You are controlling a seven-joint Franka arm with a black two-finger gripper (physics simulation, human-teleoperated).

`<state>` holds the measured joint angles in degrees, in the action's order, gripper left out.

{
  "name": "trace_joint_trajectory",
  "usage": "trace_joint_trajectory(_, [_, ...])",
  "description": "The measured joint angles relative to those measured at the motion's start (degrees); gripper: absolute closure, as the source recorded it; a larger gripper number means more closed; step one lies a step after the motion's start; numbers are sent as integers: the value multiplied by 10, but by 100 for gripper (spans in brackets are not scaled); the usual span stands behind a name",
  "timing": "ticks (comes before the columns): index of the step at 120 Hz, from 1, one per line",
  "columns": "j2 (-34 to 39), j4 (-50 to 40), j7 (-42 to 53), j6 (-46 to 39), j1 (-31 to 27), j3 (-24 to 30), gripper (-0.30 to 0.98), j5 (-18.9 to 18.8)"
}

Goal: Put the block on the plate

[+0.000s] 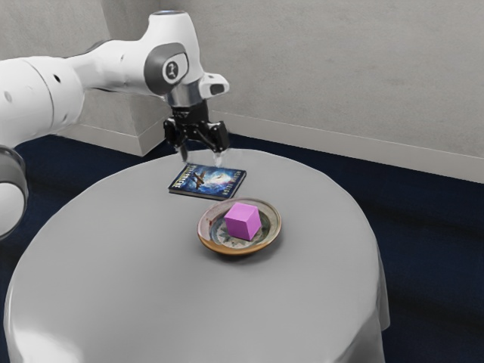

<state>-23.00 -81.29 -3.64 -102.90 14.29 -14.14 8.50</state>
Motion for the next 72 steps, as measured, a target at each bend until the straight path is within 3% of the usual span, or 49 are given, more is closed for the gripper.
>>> trace_joint_trajectory(45, [155,-50,57,85,-5,0,0,-55])
trace_joint_trajectory(72, [175,-63,80,99,-5,0,0,-62])
